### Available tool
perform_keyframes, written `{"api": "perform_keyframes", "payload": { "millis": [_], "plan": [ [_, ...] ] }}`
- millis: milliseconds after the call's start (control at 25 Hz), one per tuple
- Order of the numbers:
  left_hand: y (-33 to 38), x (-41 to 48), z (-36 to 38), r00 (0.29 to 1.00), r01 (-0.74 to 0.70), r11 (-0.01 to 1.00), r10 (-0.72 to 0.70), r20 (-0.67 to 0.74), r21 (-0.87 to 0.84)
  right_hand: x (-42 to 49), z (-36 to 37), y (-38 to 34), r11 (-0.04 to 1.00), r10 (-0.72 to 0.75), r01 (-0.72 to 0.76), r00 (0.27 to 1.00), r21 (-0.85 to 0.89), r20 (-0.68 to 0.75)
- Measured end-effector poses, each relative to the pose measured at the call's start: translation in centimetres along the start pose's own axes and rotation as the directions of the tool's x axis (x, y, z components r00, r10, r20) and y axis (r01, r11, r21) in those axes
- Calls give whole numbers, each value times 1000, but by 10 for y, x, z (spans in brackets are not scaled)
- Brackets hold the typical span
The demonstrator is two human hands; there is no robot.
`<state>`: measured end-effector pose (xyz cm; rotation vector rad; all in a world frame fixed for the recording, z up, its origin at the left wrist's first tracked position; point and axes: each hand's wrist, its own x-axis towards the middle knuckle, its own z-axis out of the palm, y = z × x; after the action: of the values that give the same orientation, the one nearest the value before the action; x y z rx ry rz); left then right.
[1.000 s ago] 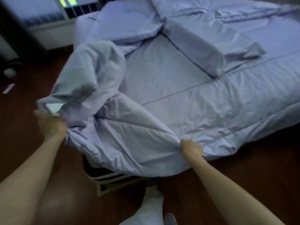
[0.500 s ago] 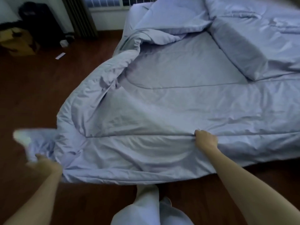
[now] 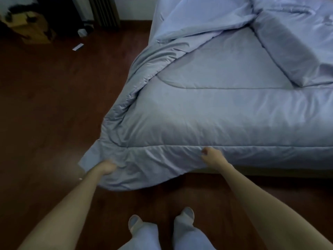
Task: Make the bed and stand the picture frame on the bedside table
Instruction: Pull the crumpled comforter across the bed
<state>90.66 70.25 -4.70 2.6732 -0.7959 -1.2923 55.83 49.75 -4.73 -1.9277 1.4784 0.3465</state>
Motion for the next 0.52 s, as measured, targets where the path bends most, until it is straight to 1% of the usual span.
{"api": "perform_keyframes", "payload": {
  "millis": [40,80,120,160,200,280,320,400,440,520],
  "plan": [
    [8,4,0,997,-81,996,81,4,19,-5,4,-17,998,-51,51,999,30,-16],
    [28,-14,-13,991,-135,991,135,1,-11,-9,6,-36,992,-103,105,994,69,-34],
    [40,-16,-21,970,-234,970,230,-75,-61,-16,5,-60,977,-170,177,983,120,-62],
    [54,-32,-37,949,-302,951,293,-115,-72,-22,0,-87,954,-238,251,967,165,-91],
    [60,-41,-58,915,-374,925,358,-188,-59,-29,-9,-117,925,-300,320,946,204,-124],
    [68,-62,-106,847,-470,882,437,-303,-42,-45,-34,-181,843,-416,465,883,271,-219],
    [67,-71,-135,819,-505,861,459,-344,-55,-55,-49,-215,783,-465,538,840,314,-281],
    [62,-100,-186,729,-603,795,516,-450,-66,-79,-76,-276,635,-516,643,766,428,-384],
    [56,-114,-210,672,-656,751,535,-512,-77,-92,-85,-306,547,-534,684,729,482,-428],
    [46,-137,-245,580,-736,669,545,-605,-104,-113,-93,-345,382,-547,726,676,571,-494]
  ]
}}
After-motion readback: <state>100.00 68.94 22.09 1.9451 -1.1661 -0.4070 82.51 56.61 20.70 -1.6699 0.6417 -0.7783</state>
